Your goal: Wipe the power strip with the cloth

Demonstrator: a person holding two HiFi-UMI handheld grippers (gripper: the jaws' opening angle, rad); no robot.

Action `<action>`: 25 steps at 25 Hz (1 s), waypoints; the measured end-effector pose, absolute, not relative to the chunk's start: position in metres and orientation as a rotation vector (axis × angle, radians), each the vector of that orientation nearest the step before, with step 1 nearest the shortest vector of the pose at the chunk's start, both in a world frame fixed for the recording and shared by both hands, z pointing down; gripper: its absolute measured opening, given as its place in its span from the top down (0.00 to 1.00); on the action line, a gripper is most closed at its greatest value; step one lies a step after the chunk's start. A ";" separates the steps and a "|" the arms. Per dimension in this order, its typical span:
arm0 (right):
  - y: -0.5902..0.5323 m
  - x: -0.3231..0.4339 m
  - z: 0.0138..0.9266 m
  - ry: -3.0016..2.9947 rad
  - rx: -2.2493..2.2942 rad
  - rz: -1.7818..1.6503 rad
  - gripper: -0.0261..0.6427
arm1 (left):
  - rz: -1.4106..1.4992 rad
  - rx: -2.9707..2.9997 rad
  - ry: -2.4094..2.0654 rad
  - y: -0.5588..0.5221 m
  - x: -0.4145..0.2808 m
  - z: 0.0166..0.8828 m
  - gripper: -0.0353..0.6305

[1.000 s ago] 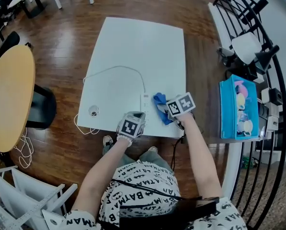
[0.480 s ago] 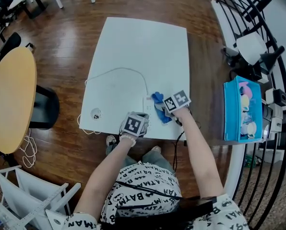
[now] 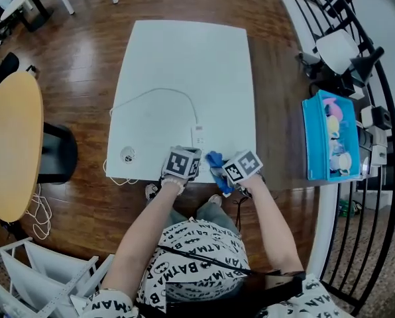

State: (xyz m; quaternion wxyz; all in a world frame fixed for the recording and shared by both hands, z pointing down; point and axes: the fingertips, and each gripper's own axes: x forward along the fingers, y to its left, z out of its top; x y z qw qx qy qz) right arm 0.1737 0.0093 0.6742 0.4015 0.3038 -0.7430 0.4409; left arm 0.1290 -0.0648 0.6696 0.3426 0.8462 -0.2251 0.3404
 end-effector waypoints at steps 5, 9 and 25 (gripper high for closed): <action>0.069 0.158 0.672 -1.878 0.750 1.138 0.76 | 0.865 2.237 -0.576 -0.069 0.138 0.659 0.95; 0.073 0.168 0.665 -1.900 0.902 1.194 0.76 | 0.896 2.233 -0.544 -0.067 0.140 0.660 0.94; -0.123 0.079 0.652 -1.909 1.413 1.606 0.75 | 0.711 2.251 -0.673 -0.106 -0.008 0.633 0.94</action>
